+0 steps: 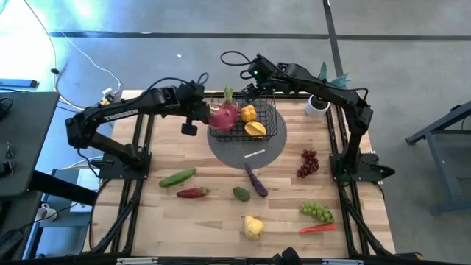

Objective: Build produce basket
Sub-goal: Put the pink dragon fruit into the black wire basket

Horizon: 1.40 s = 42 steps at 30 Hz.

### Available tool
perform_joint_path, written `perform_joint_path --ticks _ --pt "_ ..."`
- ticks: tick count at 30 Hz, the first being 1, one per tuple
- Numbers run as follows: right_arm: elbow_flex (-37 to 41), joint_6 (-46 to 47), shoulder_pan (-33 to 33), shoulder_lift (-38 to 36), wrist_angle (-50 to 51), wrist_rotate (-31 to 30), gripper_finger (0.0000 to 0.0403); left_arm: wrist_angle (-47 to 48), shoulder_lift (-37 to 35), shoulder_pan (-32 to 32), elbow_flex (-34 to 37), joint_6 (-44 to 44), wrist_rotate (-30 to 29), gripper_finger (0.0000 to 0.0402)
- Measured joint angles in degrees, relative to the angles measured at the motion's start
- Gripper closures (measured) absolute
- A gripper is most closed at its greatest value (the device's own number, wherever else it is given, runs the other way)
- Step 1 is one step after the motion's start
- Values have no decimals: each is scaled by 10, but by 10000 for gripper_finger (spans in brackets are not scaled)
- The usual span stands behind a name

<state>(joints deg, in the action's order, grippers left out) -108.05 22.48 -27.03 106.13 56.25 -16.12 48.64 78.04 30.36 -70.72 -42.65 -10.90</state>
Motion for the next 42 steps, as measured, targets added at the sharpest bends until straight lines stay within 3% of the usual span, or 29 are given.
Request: perform_joint_path --ticks 13,21,32,36,42 --pt "0 -7 0 0 0 0 163 -29 69 -24 0 -12 -43 396" --pt "0 -12 0 0 0 0 163 -41 111 -26 0 -35 -106 396" --pt "0 -35 0 0 0 0 163 -84 125 -60 0 -56 -113 395" --pt "0 -46 0 0 1 0 163 -92 125 -68 0 -56 -114 378" --pt "0 -55 0 0 1 0 163 -86 125 -73 0 -56 -114 321"
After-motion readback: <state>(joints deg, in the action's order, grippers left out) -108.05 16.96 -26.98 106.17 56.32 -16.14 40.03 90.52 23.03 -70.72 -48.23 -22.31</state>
